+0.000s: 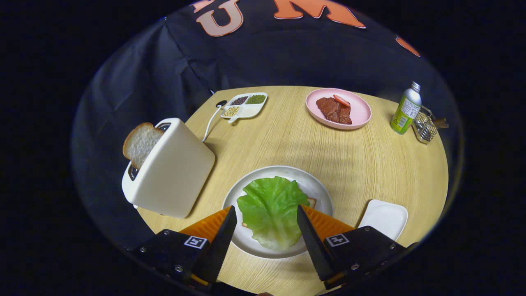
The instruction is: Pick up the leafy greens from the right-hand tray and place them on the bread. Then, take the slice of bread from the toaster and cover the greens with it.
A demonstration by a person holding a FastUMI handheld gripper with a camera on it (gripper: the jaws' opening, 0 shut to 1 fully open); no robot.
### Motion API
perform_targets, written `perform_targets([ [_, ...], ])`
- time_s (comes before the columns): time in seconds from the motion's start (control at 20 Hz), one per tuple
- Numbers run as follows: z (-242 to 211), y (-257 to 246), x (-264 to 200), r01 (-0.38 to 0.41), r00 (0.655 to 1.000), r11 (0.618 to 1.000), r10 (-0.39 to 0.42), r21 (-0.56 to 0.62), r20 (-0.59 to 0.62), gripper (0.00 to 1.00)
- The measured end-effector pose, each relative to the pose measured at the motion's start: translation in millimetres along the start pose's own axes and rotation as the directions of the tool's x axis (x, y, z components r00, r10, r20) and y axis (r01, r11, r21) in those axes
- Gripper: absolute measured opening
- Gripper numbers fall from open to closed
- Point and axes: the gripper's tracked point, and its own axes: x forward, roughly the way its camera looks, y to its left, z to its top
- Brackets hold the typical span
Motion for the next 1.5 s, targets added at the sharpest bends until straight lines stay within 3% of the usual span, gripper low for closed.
perform_targets([
  [0.15, 18.0, 27.3, -20.4, -0.021, 0.999, 1.0, 0.021, -0.02, 0.027, 0.98],
  [0.7, 87.7, 163.6, -59.4, -0.117, 0.99, 0.982, 0.128, -0.149, 0.062, 0.99],
  [1.0, 104.1, 210.9, -30.8, -0.135, 0.991, 0.98, 0.136, -0.147, -0.01, 0.99],
  [1.3, 102.3, 227.6, 14.1, -0.11, 0.99, 0.982, 0.096, -0.153, -0.1, 0.95],
  [1.5, 91.6, 226.5, 36.6, -0.087, 0.986, 0.984, 0.063, -0.154, -0.154, 0.88],
])
